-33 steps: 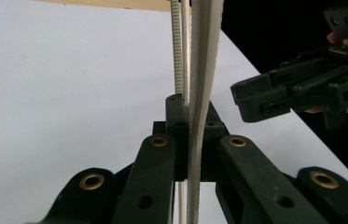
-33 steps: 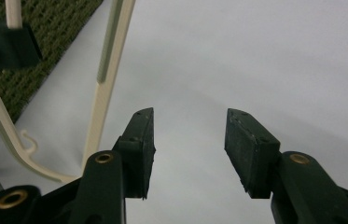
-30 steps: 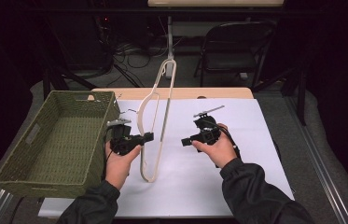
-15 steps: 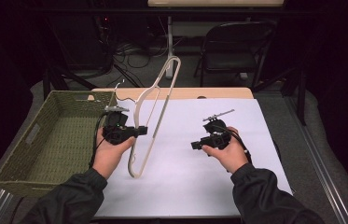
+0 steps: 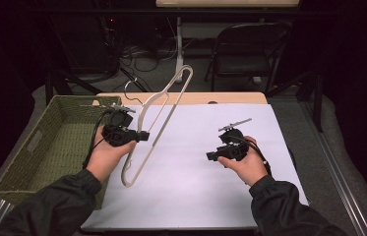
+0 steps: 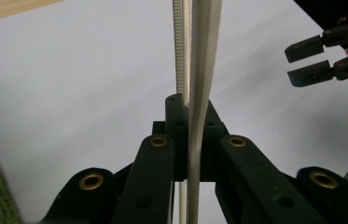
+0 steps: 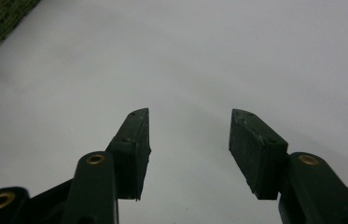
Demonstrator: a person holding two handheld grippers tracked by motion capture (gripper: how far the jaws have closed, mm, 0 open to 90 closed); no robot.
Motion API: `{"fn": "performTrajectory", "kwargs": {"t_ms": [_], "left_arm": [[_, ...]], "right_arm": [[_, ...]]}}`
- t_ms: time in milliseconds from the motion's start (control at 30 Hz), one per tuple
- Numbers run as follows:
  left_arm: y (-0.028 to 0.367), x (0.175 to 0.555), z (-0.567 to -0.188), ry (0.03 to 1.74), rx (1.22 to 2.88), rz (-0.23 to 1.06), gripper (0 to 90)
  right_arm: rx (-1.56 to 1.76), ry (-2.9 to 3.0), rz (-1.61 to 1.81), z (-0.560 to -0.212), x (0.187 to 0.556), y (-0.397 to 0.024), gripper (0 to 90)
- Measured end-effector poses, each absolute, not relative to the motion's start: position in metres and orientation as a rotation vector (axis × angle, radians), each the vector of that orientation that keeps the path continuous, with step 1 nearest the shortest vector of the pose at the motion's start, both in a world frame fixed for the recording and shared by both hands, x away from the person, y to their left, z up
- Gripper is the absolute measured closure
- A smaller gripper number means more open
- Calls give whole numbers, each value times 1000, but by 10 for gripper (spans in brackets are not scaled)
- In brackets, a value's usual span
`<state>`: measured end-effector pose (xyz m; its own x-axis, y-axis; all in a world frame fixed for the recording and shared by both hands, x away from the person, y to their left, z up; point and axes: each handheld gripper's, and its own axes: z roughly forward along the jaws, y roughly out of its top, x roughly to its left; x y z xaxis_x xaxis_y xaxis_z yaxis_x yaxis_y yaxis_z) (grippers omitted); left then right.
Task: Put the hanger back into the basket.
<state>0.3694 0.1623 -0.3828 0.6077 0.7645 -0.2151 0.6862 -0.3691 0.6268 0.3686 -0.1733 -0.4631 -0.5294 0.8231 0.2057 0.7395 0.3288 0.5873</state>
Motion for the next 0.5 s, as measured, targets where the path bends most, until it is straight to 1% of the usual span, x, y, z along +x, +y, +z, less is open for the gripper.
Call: {"fn": "performTrajectory", "kwargs": {"t_ms": [200, 367, 500], "left_arm": [[172, 364, -368, 1132, 2197, 157, 870], [183, 360, -356, 1129, 2223, 167, 869], [193, 357, -351, 1119, 2248, 202, 870]], "right_arm": [[1446, 2410, 996, -466, 368, -180, 476], [1465, 2423, 946, -466, 366, -186, 476], [1468, 2413, 959, -468, 365, -188, 476]]}}
